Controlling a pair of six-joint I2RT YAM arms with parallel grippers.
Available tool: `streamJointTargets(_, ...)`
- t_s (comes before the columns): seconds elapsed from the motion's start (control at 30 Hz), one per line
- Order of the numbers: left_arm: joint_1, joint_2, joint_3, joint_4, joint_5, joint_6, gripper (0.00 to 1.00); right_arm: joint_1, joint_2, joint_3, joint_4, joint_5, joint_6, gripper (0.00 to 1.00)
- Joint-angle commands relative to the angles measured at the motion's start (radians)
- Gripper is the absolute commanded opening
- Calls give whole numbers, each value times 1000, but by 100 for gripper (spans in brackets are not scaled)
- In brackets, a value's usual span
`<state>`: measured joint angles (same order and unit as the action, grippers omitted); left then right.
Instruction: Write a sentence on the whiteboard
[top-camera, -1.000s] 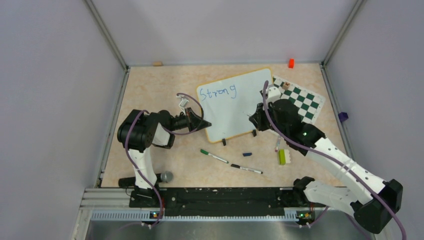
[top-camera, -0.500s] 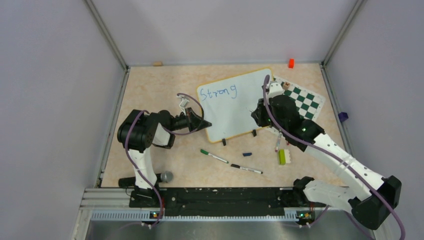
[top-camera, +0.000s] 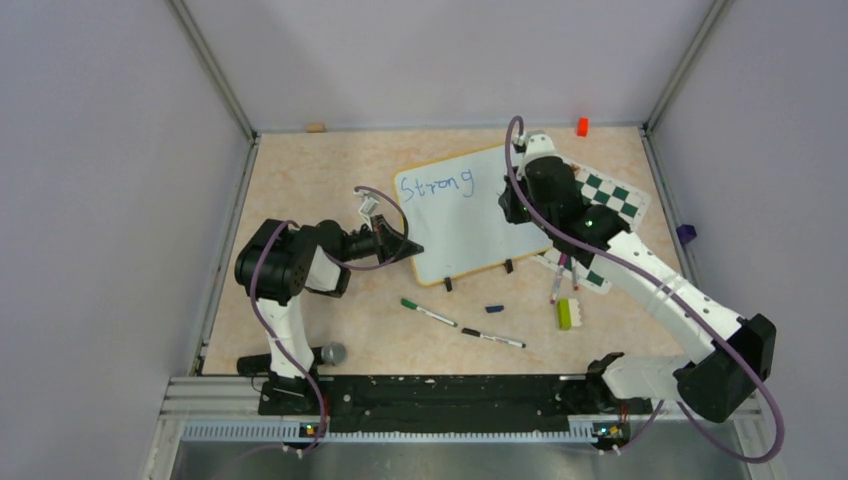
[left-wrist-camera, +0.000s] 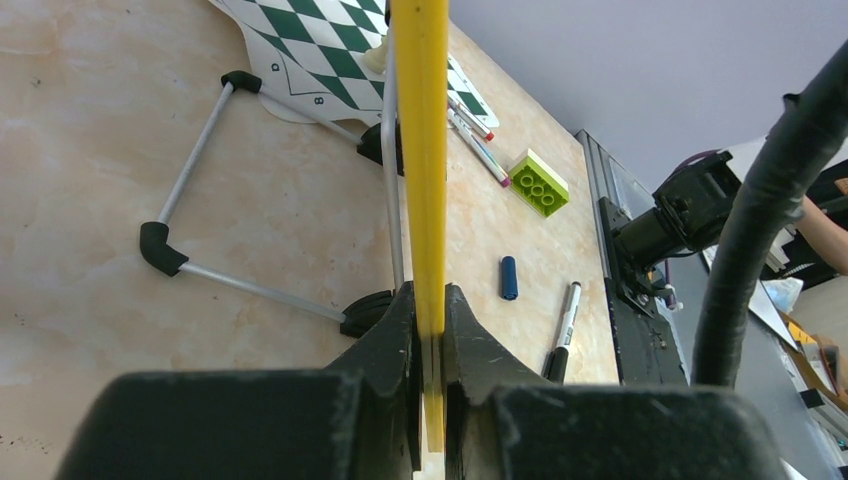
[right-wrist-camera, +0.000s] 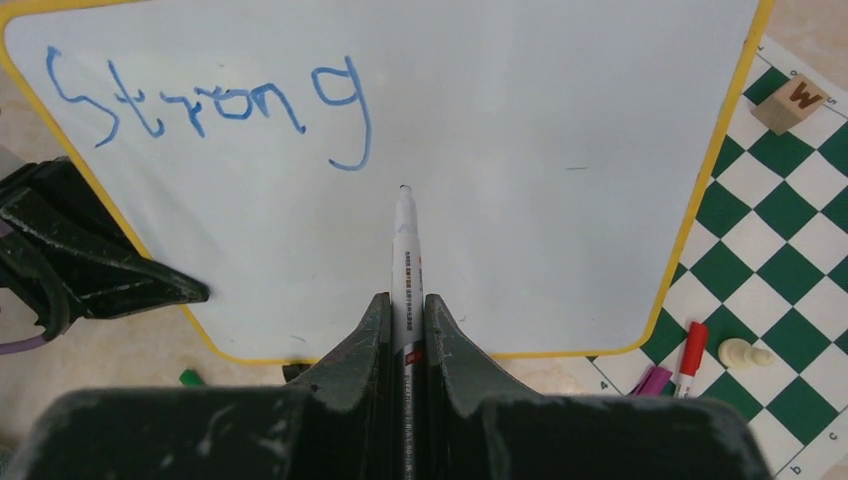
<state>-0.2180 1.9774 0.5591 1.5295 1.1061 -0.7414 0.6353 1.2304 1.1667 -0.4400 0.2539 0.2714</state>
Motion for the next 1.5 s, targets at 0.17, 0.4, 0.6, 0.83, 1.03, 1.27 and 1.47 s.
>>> streamJointTargets(0.17,-20,17,18,89,95,41,0,-170,81,143,-9,-211,-75,0)
streamJointTargets(0.4,-20,15,18,89,103,35,0,-195,146,177,7,-246,-86,0)
streamJointTargets(0.6,-21,21,23,89,109,22,0,-195,158,165,42,-250,-99,0)
streamJointTargets(0.83,-21,24,22,89,108,24,0,-195,168,176,44,-205,-104,0)
streamJointTargets(1.03,-21,24,23,89,108,28,0,-199,197,197,37,-180,-108,0)
streamJointTargets(1.27,-21,28,26,89,110,28,0,-210,205,199,45,-176,-101,0)
streamJointTargets(1.47,-21,28,27,89,110,26,0,-216,210,200,54,-171,-95,0)
